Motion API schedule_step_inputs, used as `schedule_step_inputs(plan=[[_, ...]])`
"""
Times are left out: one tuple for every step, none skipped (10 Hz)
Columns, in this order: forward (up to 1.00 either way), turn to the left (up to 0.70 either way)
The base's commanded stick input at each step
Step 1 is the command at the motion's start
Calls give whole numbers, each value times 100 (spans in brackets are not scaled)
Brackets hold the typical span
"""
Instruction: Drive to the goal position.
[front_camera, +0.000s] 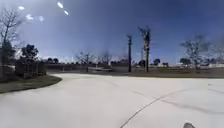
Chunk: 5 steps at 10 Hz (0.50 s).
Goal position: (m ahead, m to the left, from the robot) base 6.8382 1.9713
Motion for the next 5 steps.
schedule_step_inputs(plan=[[70, 0], [70, 9], [70, 34], [70, 35], [70, 35]])
